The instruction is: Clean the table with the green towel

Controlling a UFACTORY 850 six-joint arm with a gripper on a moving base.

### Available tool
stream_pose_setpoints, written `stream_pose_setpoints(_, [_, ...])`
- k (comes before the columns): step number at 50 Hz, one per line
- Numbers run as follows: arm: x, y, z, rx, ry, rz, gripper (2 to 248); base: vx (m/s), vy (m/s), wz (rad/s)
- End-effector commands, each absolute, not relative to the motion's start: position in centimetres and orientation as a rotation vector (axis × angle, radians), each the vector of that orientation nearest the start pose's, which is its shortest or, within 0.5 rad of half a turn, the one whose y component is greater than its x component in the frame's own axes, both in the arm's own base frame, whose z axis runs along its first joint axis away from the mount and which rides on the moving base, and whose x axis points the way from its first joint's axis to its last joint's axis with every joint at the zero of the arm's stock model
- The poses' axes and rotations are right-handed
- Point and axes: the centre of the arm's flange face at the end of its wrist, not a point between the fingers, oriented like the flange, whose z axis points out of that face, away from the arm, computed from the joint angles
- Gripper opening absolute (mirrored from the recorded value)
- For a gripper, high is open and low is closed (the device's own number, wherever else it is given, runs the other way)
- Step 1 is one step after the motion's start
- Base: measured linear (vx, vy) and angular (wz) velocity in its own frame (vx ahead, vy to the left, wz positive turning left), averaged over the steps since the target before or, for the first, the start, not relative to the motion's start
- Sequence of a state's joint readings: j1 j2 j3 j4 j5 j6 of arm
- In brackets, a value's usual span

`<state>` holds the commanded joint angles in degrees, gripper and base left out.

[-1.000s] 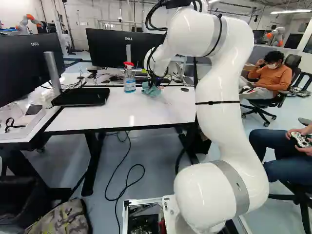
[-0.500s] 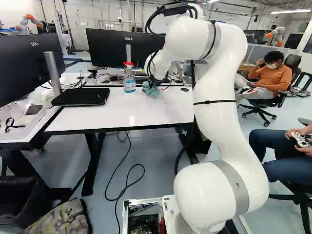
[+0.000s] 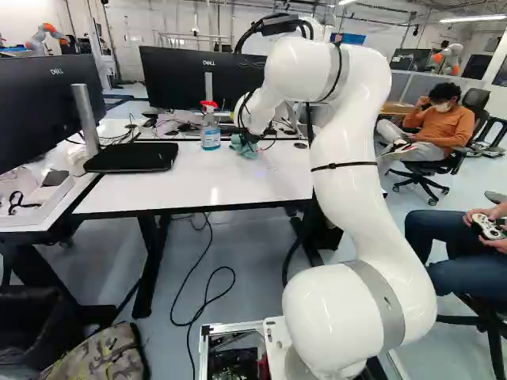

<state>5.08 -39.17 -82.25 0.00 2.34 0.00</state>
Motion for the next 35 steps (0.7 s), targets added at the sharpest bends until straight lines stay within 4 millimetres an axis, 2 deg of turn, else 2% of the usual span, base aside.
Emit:
stream_pose_setpoints(5, [70.94, 6.31, 38.8, -2.869, -0.127, -1.187, 56, 0.0, 0.0, 0.0])
stream_pose_setpoints(35, [70.94, 6.31, 38.8, -2.869, -0.127, -1.187, 56, 0.0, 0.0, 0.0])
